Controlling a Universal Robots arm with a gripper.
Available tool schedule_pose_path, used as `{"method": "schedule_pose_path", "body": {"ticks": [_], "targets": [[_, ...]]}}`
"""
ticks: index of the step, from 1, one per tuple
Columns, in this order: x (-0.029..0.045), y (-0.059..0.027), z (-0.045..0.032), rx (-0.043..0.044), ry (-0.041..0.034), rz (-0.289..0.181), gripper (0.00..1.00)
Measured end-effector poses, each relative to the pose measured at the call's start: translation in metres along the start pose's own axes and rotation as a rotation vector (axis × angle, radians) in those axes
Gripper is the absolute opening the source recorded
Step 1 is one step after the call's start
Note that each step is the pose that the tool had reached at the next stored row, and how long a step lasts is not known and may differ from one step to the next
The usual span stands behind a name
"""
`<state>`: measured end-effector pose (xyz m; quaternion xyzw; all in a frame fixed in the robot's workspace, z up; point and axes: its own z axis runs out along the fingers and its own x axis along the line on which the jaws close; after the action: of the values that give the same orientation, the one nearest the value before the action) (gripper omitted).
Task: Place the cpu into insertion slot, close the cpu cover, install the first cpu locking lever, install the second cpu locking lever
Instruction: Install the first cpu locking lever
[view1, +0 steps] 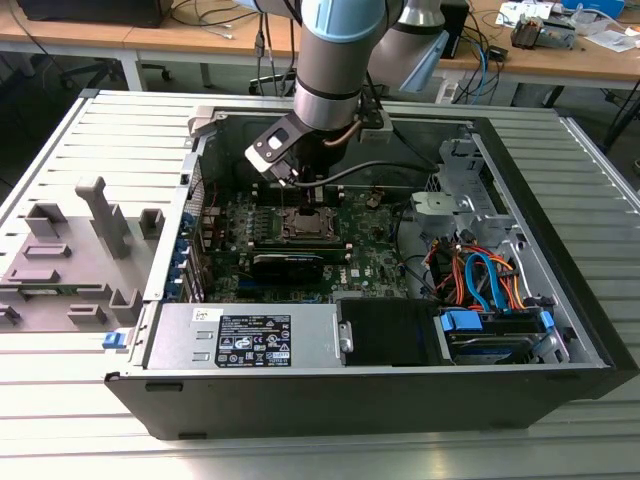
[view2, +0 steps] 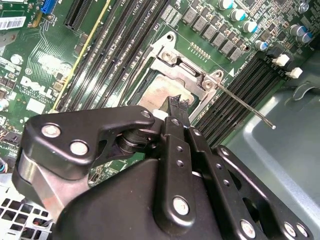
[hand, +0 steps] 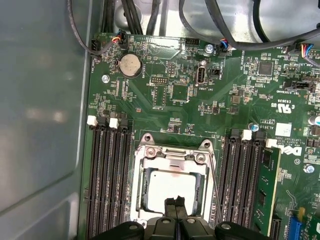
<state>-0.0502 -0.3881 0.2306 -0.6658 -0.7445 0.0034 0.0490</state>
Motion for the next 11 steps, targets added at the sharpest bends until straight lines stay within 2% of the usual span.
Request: {"method": "schedule_pose_path", "body": {"ticks": [11], "targets": [[0.0000,0.0000,0.0000,0.0027,-0.0028,-0.040,0.11]]}}
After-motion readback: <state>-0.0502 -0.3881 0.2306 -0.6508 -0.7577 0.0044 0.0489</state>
